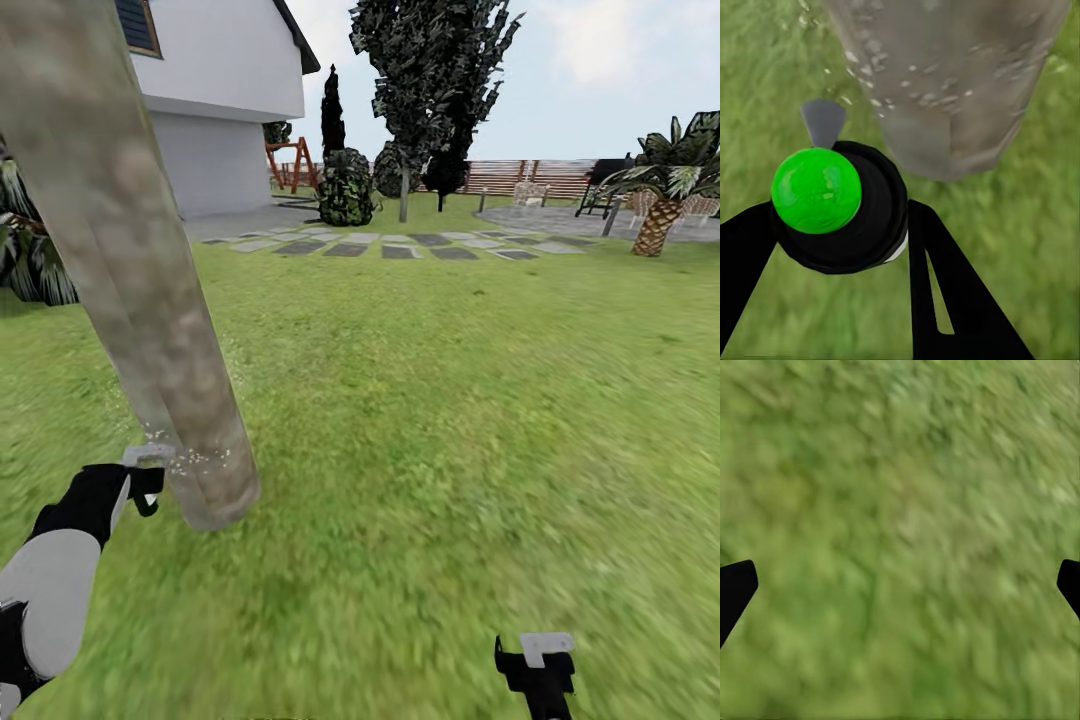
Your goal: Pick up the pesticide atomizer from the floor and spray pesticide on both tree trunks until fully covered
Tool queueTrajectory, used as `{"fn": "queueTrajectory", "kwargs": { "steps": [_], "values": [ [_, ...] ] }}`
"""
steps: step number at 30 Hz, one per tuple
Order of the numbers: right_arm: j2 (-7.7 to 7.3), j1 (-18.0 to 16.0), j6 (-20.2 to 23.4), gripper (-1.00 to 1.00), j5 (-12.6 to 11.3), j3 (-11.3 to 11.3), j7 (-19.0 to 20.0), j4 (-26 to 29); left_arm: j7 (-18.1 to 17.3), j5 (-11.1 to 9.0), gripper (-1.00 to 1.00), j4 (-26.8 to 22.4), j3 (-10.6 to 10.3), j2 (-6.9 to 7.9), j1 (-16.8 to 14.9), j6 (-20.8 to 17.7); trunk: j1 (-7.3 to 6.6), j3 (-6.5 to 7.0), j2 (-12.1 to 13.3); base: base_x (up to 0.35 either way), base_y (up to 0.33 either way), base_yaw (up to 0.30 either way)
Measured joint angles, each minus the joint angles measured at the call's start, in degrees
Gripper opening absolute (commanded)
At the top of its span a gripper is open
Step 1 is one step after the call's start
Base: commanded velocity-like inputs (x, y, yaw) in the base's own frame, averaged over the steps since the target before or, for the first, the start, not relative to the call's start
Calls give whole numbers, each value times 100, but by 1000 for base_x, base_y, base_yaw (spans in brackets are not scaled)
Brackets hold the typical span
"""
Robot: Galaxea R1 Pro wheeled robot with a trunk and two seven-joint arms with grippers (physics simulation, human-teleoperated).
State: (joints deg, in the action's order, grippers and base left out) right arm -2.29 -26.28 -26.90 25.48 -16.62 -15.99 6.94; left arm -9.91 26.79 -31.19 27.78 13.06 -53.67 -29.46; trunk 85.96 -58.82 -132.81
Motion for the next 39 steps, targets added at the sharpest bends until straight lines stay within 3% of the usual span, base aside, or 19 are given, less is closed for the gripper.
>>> {"fn": "queueTrajectory", "kwargs": {
  "steps": [6,29,32,39],
  "values": [
    [0,0,0,100,1,1,-1,-3,-210,4,-100,-105,7,-16,-16,-1,0,0,0,62,-155,82],
    [0,0,0,100,1,1,1,-9,-221,-3,-100,-589,20,7,-21,-59,0,0,0,-7,-264,28],
    [0,0,0,100,0,0,-1,-9,-221,-4,-100,-805,11,-10,-14,-398,0,0,0,-17,-25,270],
    [0,0,0,100,0,0,-1,-9,-223,-15,-100,-1166,6,15,-150,-518,0,0,0,-1,-2,185]
  ]
}}
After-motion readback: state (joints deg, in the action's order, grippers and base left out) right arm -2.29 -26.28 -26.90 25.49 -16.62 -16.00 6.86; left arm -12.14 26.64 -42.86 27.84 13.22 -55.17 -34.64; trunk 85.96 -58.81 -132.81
